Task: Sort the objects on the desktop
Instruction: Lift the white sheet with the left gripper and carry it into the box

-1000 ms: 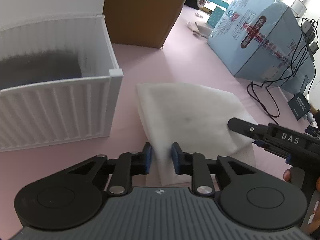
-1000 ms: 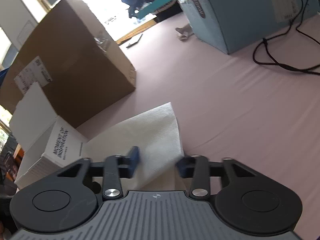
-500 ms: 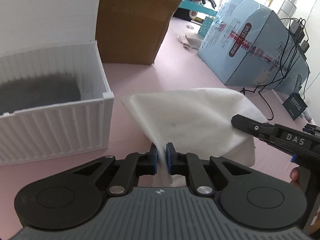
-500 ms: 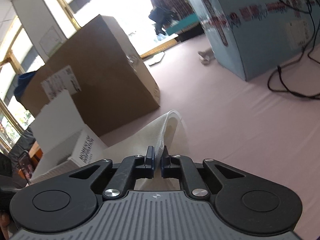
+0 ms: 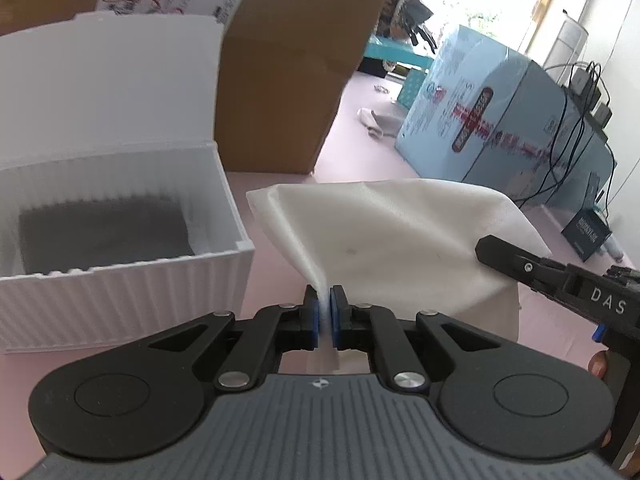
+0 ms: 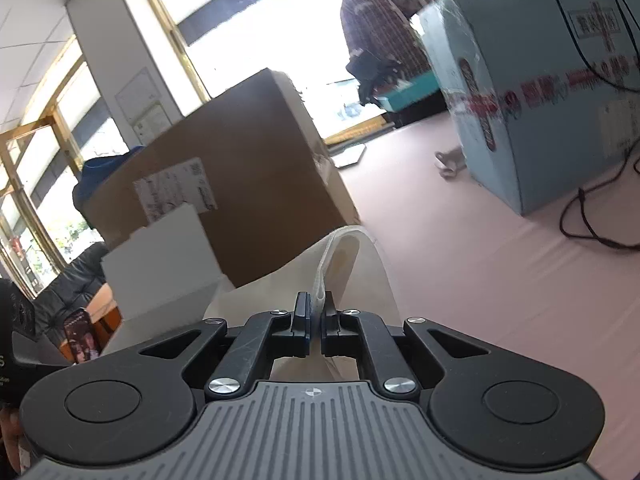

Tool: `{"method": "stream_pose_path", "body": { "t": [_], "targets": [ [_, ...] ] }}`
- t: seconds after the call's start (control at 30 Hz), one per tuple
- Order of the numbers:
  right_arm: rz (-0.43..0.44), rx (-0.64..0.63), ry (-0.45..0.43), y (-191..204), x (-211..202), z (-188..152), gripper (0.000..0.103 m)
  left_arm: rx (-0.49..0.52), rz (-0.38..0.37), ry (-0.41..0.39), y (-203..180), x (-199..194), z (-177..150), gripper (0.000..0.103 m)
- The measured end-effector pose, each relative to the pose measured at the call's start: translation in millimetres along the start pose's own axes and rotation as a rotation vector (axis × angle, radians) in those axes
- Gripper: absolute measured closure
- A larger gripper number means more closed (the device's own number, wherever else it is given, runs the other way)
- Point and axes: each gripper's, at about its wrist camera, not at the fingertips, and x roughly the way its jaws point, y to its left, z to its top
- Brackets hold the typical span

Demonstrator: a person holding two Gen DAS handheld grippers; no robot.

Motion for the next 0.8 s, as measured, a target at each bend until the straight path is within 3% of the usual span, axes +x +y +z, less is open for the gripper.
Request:
{"method": "stream_pose_path", "body": {
  "t": [0.43,0.8],
  "targets": [
    [0.089,-0.138,-0.044,84.2,-8.0,17.3,0.099,-0.028,0.014,-0.117,38.4,-70.1,8.1,0.098],
    [0.183,-0.215,0.002,150.0,40.8,12.4,0.099,-0.099,0.121,-0.202,105.9,-119.3,7.6,0.098]
  ]
}}
